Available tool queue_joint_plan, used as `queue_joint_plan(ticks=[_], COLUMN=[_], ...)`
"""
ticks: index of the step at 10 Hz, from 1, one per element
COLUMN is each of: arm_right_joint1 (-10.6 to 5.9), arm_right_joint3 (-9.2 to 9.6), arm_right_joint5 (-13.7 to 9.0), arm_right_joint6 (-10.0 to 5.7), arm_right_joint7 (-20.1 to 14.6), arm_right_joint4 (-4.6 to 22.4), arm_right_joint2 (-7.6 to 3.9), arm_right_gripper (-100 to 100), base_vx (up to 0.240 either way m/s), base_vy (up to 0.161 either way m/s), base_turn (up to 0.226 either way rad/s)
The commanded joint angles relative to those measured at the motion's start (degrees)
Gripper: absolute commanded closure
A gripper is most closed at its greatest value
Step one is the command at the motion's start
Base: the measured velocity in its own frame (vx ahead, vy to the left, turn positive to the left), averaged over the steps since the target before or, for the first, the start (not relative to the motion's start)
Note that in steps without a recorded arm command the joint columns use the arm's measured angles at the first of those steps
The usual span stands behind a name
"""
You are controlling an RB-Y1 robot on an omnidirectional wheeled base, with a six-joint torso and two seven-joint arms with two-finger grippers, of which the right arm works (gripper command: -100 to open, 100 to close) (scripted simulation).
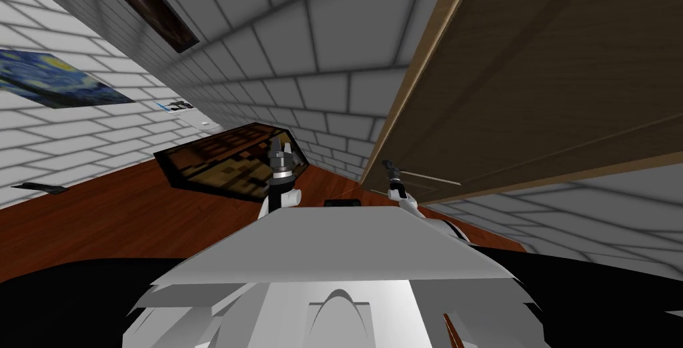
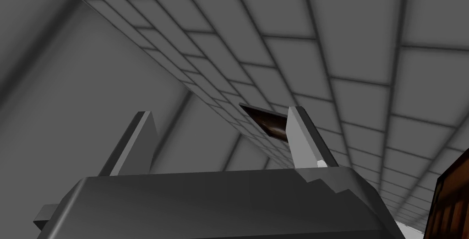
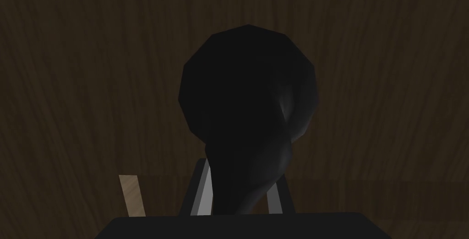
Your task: Pull the door open
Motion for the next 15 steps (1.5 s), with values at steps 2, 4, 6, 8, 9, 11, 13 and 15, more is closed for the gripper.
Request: queue_joint_plan(ticks=[2,4,6,8,9,11,13,15], arm_right_joint1=[0.80,1.26,1.15,2.01,2.48,3.30,3.89,4.16], arm_right_joint3=[1.94,3.13,3.29,4.87,5.75,7.32,8.43,8.70], arm_right_joint5=[0.9,1.5,1.6,2.2,2.6,3.2,3.7,3.8], arm_right_joint6=[-1.00,-1.50,-1.64,-2.55,-3.12,-4.12,-4.83,-4.59], arm_right_joint7=[-2.2,-3.5,-3.6,-5.2,-6.2,-7.8,-9.0,-9.3], arm_right_joint4=[-0.5,-0.8,-0.2,-0.7,-1.0,-1.7,-2.1,-2.4], arm_right_joint2=[-1.00,-1.64,-1.61,-2.39,-2.97,-3.99,-4.72,-4.80], arm_right_gripper=[100,100,100,100,100,100,100,100], base_vx=[-0.255,-0.231,-0.152,-0.186,-0.244,-0.241,-0.231,-0.176], base_vy=[-0.052,-0.040,-0.039,-0.035,-0.057,-0.053,-0.062,-0.053], base_turn=[0.153,0.119,0.056,0.092,0.122,0.119,0.082,0.058])
